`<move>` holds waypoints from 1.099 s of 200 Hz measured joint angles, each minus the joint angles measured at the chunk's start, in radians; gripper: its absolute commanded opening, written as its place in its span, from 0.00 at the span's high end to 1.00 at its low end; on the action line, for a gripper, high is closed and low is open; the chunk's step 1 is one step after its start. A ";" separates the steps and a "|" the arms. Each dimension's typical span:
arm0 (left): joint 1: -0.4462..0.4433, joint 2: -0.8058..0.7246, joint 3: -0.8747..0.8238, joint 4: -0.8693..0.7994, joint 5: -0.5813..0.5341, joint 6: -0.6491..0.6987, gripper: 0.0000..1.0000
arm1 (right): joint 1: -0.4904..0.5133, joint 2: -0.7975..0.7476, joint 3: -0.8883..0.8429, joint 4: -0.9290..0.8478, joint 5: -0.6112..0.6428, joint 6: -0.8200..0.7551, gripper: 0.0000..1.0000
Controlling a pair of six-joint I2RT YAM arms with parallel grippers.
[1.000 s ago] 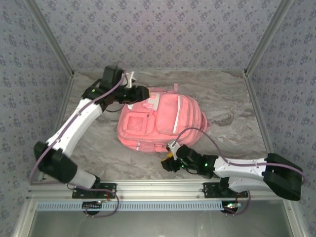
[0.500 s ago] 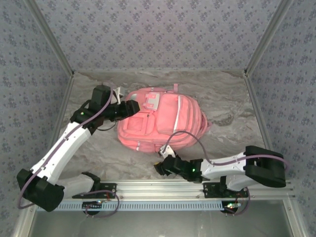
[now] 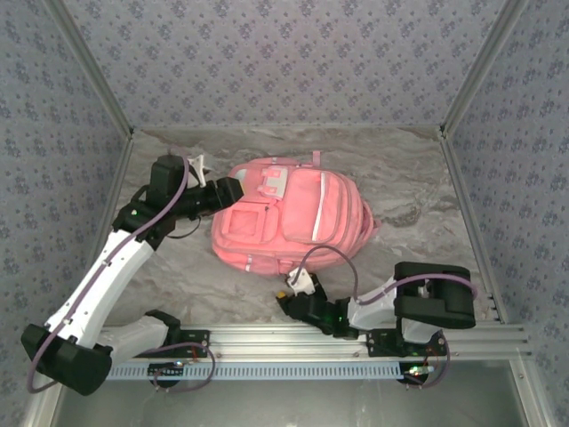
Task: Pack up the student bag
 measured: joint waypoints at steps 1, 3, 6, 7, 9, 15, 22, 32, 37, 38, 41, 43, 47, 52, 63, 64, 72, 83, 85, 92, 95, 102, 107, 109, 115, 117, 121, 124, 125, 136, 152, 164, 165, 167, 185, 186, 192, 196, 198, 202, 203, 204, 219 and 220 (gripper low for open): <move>0.000 0.000 0.000 0.000 0.000 0.000 0.44 | 0.000 0.002 0.000 0.002 0.001 0.000 0.27; 0.001 0.000 0.000 0.000 0.000 0.002 0.44 | 0.001 0.008 0.000 0.007 0.007 0.001 0.27; 0.003 0.000 0.000 0.000 0.002 0.003 0.44 | 0.002 0.014 0.000 0.013 0.012 0.003 0.27; 0.004 0.000 0.000 0.001 0.003 0.005 0.43 | 0.003 0.019 0.000 0.019 0.014 0.003 0.27; 0.005 0.000 0.000 0.001 0.004 0.007 0.43 | 0.003 0.023 0.000 0.026 0.018 0.004 0.28; 0.007 0.000 0.000 0.003 0.007 0.009 0.43 | 0.008 0.042 0.002 0.051 0.034 0.003 0.29; 0.012 0.001 0.001 0.004 0.013 0.013 0.43 | 0.014 0.062 0.004 0.080 0.051 0.002 0.30; 0.016 0.005 0.008 0.002 0.021 0.019 0.43 | 0.022 0.097 0.005 0.132 0.079 -0.001 0.32; 0.019 0.009 0.013 0.003 0.025 0.023 0.43 | 0.028 0.116 0.006 0.161 0.095 -0.004 0.32; 0.019 0.009 0.014 0.003 0.026 0.023 0.43 | 0.030 0.121 0.006 0.168 0.099 -0.003 0.32; 0.020 0.012 0.018 0.003 0.027 0.024 0.43 | 0.034 0.133 0.006 0.184 0.108 -0.005 0.33; 0.021 0.014 0.020 0.003 0.030 0.025 0.43 | 0.037 0.141 0.006 0.196 0.117 -0.006 0.33; 0.024 0.018 0.025 0.004 0.034 0.026 0.43 | 0.042 0.153 0.007 0.214 0.128 -0.007 0.33; 0.026 0.022 0.029 0.007 0.040 0.028 0.43 | 0.049 0.170 0.007 0.242 0.147 -0.012 0.33; 0.032 0.029 0.034 0.012 0.049 0.034 0.43 | 0.059 0.197 0.008 0.283 0.175 -0.023 0.33; 0.032 0.029 0.034 0.013 0.050 0.034 0.44 | 0.060 0.198 0.008 0.285 0.177 -0.024 0.33; 0.035 0.033 0.034 0.014 0.054 0.038 0.44 | 0.063 0.209 0.011 0.299 0.189 -0.027 0.34; 0.039 0.035 0.034 0.014 0.059 0.042 0.44 | 0.061 0.220 0.016 0.314 0.193 -0.031 0.33; 0.039 0.035 0.034 0.014 0.060 0.042 0.44 | 0.061 0.221 0.016 0.315 0.194 -0.031 0.33; 0.042 0.036 0.034 0.014 0.062 0.042 0.44 | 0.058 0.227 0.017 0.327 0.195 -0.031 0.33; 0.044 0.036 0.034 0.016 0.064 0.042 0.43 | 0.057 0.232 0.017 0.332 0.196 -0.032 0.33; 0.045 0.035 0.034 0.018 0.066 0.042 0.43 | 0.054 0.243 0.018 0.351 0.197 -0.034 0.33; 0.045 0.035 0.034 0.018 0.068 0.042 0.44 | 0.052 0.251 0.018 0.367 0.198 -0.035 0.34; 0.046 0.035 0.034 0.018 0.068 0.042 0.43 | 0.052 0.255 0.018 0.375 0.199 -0.037 0.35; 0.047 0.035 0.034 0.018 0.068 0.042 0.43 | 0.051 0.265 0.019 0.394 0.201 -0.042 0.36; 0.048 0.035 0.034 0.018 0.068 0.042 0.44 | 0.051 0.269 0.019 0.401 0.202 -0.043 0.37; 0.049 0.035 0.034 0.018 0.068 0.042 0.44 | 0.051 0.275 0.019 0.411 0.203 -0.044 0.40; 0.050 0.035 0.034 0.018 0.069 0.042 0.44 | 0.051 0.279 0.019 0.421 0.204 -0.050 0.41; 0.050 0.035 0.034 0.018 0.068 0.042 0.44 | 0.051 0.280 0.019 0.423 0.204 -0.049 0.42; 0.051 0.034 0.032 0.018 0.068 0.042 0.44 | 0.051 0.290 0.019 0.443 0.208 -0.056 0.50; 0.052 0.033 0.028 0.019 0.068 0.042 0.44 | 0.046 0.301 0.012 0.471 0.216 -0.054 0.61; 0.052 0.031 0.023 0.021 0.069 0.042 0.44 | 0.039 0.311 -0.002 0.505 0.223 -0.056 0.65; 0.052 0.031 0.023 0.021 0.069 0.042 0.44 | 0.039 0.311 -0.002 0.507 0.223 -0.056 0.65; 0.052 0.031 0.021 0.021 0.069 0.042 0.44 | 0.038 0.314 -0.005 0.515 0.224 -0.055 0.66; 0.053 0.025 0.003 0.023 0.069 0.042 0.44 | 0.034 0.347 -0.019 0.600 0.230 -0.076 0.71; 0.053 0.025 0.002 0.023 0.069 0.042 0.44 | 0.034 0.348 -0.019 0.603 0.230 -0.077 0.71; 0.053 0.024 -0.005 0.023 0.069 0.042 0.44 | 0.034 0.359 -0.023 0.635 0.230 -0.088 0.74; 0.053 0.023 -0.008 0.023 0.069 0.042 0.44 | 0.035 0.365 -0.025 0.652 0.230 -0.092 0.75; 0.053 0.023 -0.010 0.023 0.069 0.042 0.44 | 0.035 0.368 -0.027 0.660 0.230 -0.097 0.76; 0.053 0.022 -0.015 0.023 0.069 0.042 0.44 | 0.035 0.374 -0.029 0.678 0.230 -0.102 0.77; 0.053 0.022 -0.016 0.023 0.068 0.042 0.44 | 0.035 0.375 -0.030 0.679 0.230 -0.104 0.77; 0.053 0.021 -0.017 0.023 0.068 0.042 0.44 | 0.035 0.375 -0.031 0.682 0.230 -0.104 0.77; 0.053 0.019 -0.028 0.023 0.068 0.042 0.44 | 0.035 0.388 -0.041 0.726 0.230 -0.114 0.76; 0.053 0.019 -0.029 0.023 0.068 0.042 0.44 | 0.035 0.389 -0.042 0.730 0.230 -0.115 0.75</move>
